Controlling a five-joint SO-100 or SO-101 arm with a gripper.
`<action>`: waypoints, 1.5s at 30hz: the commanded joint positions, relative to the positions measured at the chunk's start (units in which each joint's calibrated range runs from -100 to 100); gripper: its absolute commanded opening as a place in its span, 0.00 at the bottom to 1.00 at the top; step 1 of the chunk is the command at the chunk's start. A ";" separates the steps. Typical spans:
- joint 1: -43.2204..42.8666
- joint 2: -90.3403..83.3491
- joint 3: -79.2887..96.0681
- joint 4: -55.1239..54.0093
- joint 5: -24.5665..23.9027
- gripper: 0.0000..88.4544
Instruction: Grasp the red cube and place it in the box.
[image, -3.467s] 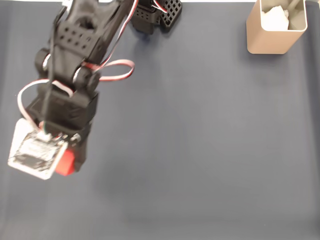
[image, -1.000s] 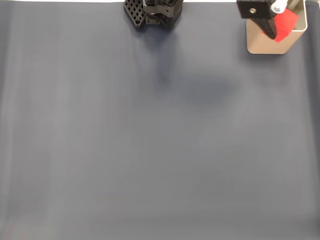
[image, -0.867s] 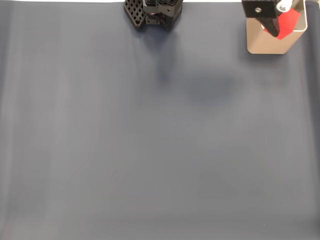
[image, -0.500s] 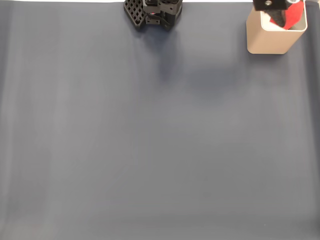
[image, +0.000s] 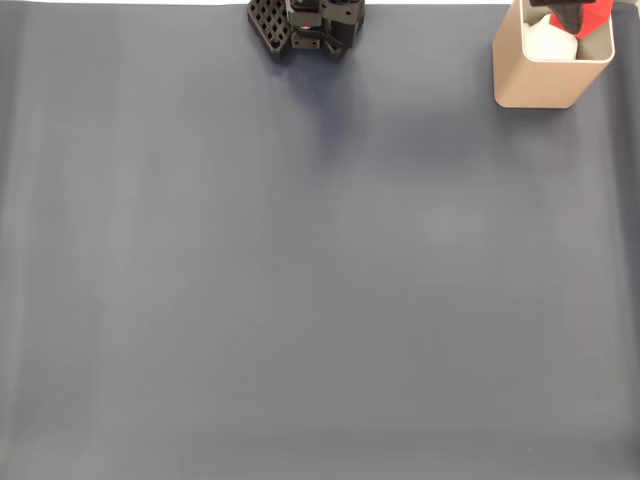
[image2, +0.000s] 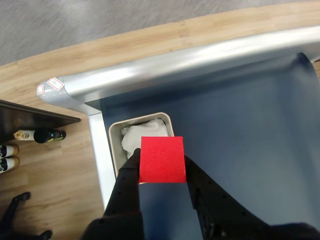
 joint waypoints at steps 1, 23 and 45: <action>-1.43 0.28 -3.48 -1.07 -0.15 0.02; -4.34 0.19 -0.92 -0.99 1.42 0.03; -1.00 -3.27 3.73 -4.76 5.67 0.04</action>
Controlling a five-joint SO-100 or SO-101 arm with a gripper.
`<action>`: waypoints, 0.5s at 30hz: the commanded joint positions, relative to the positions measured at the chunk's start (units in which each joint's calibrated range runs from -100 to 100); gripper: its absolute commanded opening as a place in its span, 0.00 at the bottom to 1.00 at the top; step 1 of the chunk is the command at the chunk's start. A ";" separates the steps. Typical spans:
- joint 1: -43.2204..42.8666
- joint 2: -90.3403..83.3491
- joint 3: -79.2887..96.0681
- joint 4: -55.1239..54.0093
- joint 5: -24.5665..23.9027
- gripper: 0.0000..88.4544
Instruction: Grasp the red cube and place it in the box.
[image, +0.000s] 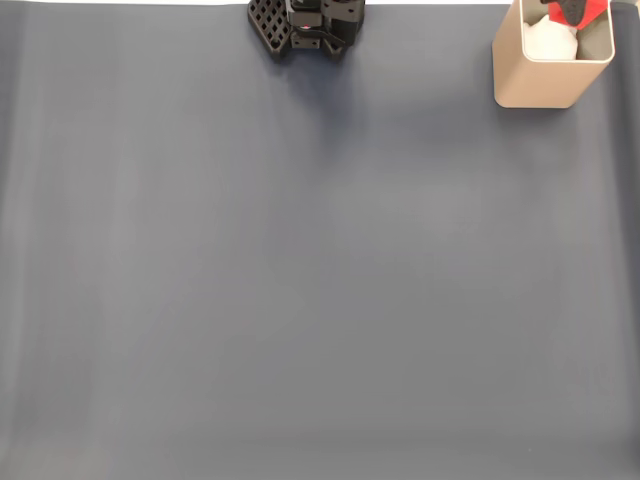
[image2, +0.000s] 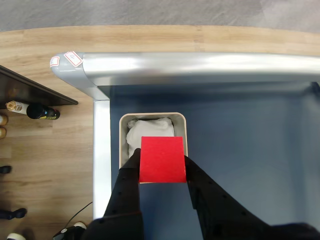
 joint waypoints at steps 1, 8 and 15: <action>1.36 -2.84 0.02 -2.31 1.03 0.04; 1.71 -3.27 0.39 -3.04 1.42 0.04; 1.36 -3.36 0.39 -3.54 1.03 0.06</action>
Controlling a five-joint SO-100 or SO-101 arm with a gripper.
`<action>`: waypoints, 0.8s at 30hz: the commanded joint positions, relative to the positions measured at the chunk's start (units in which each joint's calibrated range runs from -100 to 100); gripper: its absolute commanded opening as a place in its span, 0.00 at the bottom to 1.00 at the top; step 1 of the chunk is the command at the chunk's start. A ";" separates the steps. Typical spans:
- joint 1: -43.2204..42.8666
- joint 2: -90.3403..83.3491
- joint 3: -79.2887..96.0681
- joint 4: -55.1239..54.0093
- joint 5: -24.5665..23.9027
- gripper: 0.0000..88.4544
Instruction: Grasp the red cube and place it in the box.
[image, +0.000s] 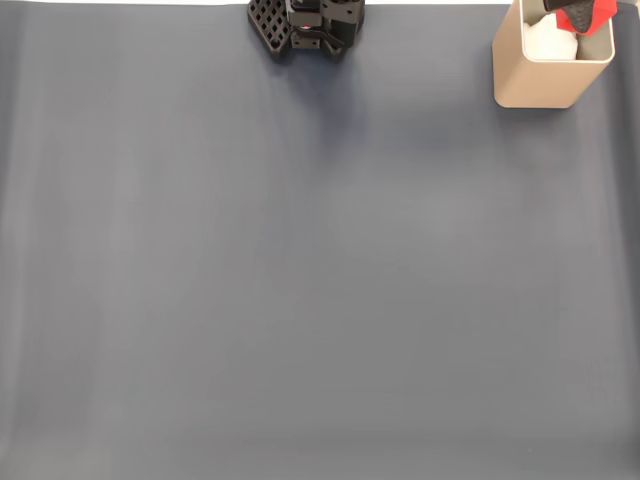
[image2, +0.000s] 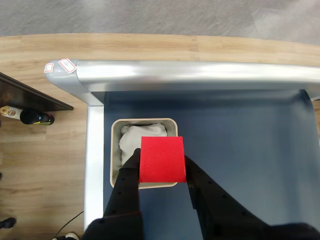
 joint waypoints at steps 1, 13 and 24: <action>-0.27 -2.32 -0.70 -0.91 -0.34 0.07; 0.37 -2.75 -0.42 -1.98 -1.32 0.27; 1.86 -4.05 1.86 -1.40 -0.29 0.31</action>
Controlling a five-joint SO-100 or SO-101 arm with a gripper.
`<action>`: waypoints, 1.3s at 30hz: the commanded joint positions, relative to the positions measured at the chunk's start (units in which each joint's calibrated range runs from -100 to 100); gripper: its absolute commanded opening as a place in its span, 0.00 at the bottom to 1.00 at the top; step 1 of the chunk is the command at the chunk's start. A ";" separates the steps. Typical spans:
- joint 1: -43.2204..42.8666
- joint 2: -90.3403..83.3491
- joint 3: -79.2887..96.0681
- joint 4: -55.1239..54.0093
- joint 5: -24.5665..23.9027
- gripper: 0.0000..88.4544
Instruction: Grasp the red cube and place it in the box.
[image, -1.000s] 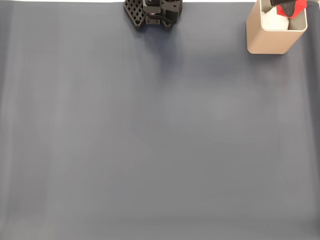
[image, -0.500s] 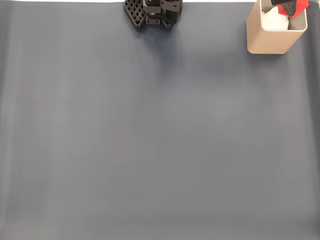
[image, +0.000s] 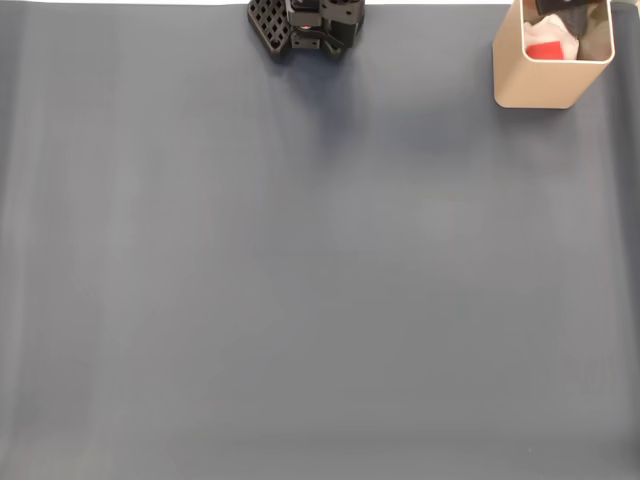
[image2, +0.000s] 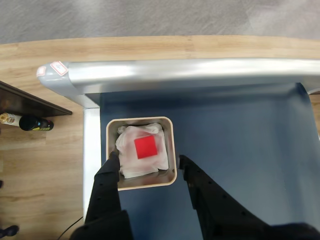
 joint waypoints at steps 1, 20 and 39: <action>0.08 -2.14 -0.58 -0.29 0.20 0.32; 0.72 -2.40 -0.58 -1.60 0.59 0.32; 8.75 -4.56 -2.13 -2.01 0.83 0.00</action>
